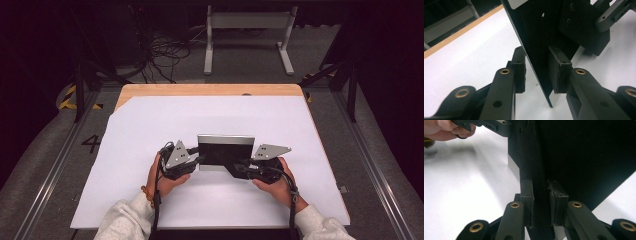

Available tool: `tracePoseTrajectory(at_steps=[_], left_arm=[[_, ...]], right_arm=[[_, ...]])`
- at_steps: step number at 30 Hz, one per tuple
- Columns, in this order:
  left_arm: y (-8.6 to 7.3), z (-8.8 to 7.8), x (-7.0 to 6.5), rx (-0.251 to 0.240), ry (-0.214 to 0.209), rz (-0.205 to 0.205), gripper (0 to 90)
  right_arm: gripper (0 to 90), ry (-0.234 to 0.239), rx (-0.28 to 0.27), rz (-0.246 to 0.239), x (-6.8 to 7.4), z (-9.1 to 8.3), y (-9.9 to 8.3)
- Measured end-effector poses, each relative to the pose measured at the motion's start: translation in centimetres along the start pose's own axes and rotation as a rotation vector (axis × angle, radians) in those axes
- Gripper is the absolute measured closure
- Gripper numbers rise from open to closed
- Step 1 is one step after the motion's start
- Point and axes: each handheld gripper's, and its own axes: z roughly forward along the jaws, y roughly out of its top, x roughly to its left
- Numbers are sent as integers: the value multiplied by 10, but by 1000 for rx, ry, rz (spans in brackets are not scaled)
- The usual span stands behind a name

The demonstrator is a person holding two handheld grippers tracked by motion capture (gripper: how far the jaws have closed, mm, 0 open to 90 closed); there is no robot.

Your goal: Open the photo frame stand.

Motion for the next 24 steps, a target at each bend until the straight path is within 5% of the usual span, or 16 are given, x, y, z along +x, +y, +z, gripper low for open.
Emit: tracePoseTrajectory(at_steps=[8, 13, 24], left_arm=[[-3, 0, -5, 26, -78, 3, 673], [-8, 6, -10, 73, -91, 26, 644], [-15, 18, -9, 124, -120, -4, 601]], right_arm=[[771, 50, 11, 19, 3, -3, -5], [774, 62, 18, 8, 6, -3, -8], [775, 64, 15, 6, 10, -4, -11]])
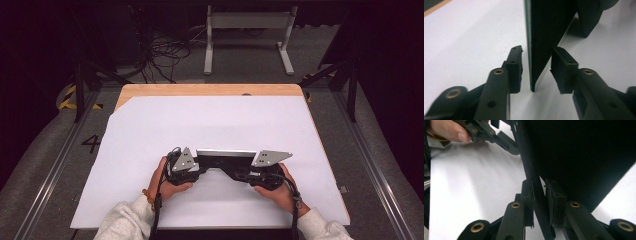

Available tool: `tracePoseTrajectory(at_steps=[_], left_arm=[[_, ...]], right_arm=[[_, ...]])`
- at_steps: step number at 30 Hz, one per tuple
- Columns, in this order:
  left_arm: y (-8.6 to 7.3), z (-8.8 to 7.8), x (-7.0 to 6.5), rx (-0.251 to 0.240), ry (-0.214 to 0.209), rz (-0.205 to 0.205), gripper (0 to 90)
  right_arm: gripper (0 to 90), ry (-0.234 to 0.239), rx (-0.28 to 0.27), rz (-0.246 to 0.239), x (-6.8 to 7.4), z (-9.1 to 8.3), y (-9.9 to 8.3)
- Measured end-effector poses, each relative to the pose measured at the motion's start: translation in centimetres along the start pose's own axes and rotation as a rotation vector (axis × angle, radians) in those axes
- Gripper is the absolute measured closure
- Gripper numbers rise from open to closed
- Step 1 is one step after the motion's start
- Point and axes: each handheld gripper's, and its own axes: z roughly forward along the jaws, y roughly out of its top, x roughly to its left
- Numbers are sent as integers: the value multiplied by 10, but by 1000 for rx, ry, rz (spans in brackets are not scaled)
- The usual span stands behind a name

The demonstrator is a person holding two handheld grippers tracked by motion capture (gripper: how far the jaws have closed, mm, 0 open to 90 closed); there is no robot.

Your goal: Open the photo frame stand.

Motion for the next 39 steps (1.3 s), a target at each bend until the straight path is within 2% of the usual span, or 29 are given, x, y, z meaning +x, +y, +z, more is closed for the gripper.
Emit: tracePoseTrajectory(at_steps=[3, 6, 11, 14, 15, 17, 18, 20, 24, 29, 39], left_arm=[[0, 3, 0, 7, -2, 2, 596], [1, 7, -1, 22, -9, 17, 642], [2, 8, -2, 36, 2, 36, 650], [3, 9, -3, 50, 30, 55, 665], [3, 9, -3, 50, 53, 58, 697], [2, 10, -1, 49, 64, 62, 731], [2, 10, 0, 48, 55, 52, 761], [3, 11, 0, 52, 55, 53, 762], [3, 11, 3, 51, 44, 63, 762], [5, 12, 2, 68, 74, 94, 750], [7, 16, 10, 77, 82, 67, 727]], right_arm=[[778, -3, -1, -2, 1, 0, -1], [783, 1, -2, -1, 0, 0, -1], [786, 6, -6, 9, -1, -1, -1], [789, 7, -5, 11, -1, -1, -1], [790, 5, -5, 13, -1, -1, -1], [790, 2, -7, 16, -2, -1, -1], [786, -10, -8, 27, -3, -1, -1], [786, -1, -10, 49, -6, -1, -2], [786, 2, -14, 61, -9, -1, -3], [794, 1, -15, 65, -8, -2, -3], [795, -18, -13, 57, -8, -3, -4]])
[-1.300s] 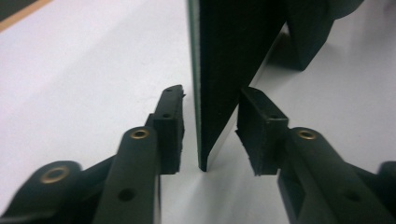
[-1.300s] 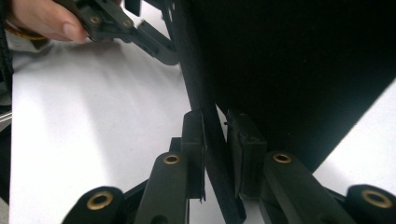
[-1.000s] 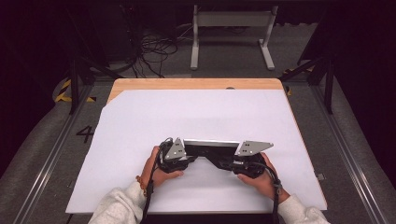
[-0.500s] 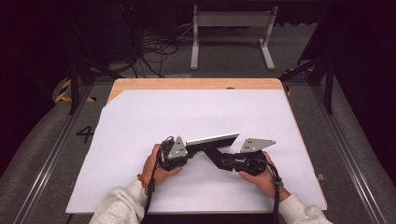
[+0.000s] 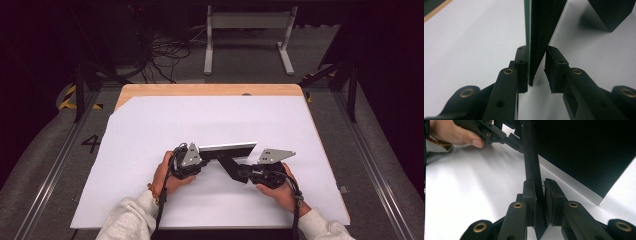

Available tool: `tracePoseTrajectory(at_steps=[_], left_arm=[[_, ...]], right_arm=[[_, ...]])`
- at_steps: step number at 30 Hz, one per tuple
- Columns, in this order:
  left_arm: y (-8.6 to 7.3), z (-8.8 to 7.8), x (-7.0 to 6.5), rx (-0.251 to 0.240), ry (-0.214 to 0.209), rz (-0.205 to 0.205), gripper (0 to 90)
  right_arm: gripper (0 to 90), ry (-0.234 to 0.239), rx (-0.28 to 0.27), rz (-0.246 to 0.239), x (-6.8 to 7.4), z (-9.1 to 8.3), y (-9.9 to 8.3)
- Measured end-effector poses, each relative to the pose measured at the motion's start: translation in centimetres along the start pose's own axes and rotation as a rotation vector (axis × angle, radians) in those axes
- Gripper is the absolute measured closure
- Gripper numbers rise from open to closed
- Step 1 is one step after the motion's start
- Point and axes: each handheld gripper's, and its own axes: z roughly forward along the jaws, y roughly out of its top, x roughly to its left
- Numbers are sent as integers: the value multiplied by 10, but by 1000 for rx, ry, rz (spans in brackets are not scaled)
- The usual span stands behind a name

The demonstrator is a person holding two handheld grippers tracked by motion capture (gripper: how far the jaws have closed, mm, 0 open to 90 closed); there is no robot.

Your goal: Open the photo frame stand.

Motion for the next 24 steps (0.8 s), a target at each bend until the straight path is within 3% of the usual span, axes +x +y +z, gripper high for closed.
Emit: tracePoseTrajectory(at_steps=[10, 24], left_arm=[[0, 1, 2, 18, 33, 15, 718], [-1, 2, 5, 19, 50, -15, 712]], right_arm=[[804, -7, 18, -2, 0, -1, -2], [831, -22, 26, -13, 2, 0, -3]])
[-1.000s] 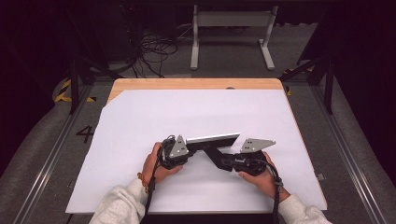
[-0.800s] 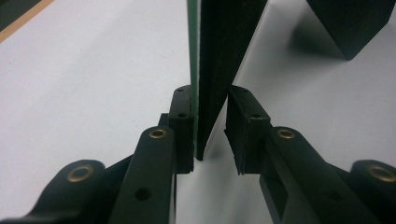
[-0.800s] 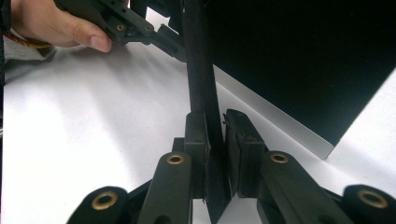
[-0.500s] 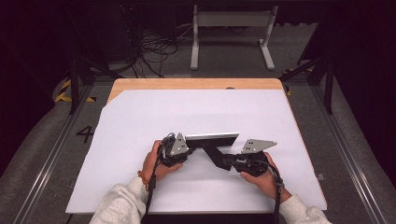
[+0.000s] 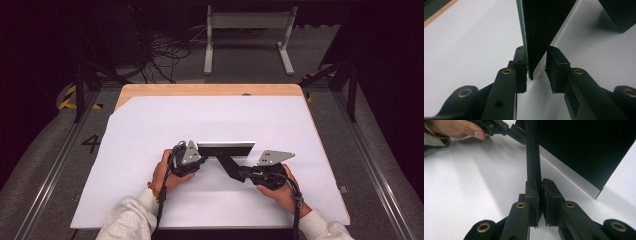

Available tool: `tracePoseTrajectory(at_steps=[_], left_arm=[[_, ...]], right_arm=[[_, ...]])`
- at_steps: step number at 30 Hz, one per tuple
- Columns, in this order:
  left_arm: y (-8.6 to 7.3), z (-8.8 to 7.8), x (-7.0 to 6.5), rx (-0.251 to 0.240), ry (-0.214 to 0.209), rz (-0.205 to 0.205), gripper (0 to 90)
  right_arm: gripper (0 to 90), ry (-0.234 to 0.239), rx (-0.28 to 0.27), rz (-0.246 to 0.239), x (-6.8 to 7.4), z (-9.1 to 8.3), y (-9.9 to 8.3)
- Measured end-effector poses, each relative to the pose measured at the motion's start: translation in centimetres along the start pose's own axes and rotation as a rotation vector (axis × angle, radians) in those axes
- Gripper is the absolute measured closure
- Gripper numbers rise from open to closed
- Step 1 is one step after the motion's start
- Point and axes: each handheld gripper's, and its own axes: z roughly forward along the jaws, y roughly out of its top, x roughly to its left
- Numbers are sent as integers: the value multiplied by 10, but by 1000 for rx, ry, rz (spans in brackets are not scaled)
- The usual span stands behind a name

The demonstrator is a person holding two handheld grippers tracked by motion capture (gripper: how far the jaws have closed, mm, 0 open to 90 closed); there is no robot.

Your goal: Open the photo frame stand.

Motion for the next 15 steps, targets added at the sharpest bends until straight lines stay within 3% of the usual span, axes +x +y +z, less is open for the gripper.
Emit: tracePoseTrajectory(at_steps=[15], left_arm=[[0, -12, 3, -62, -19, -20, 733]], right_arm=[[847, -6, 3, -2, 1, 0, 0]])
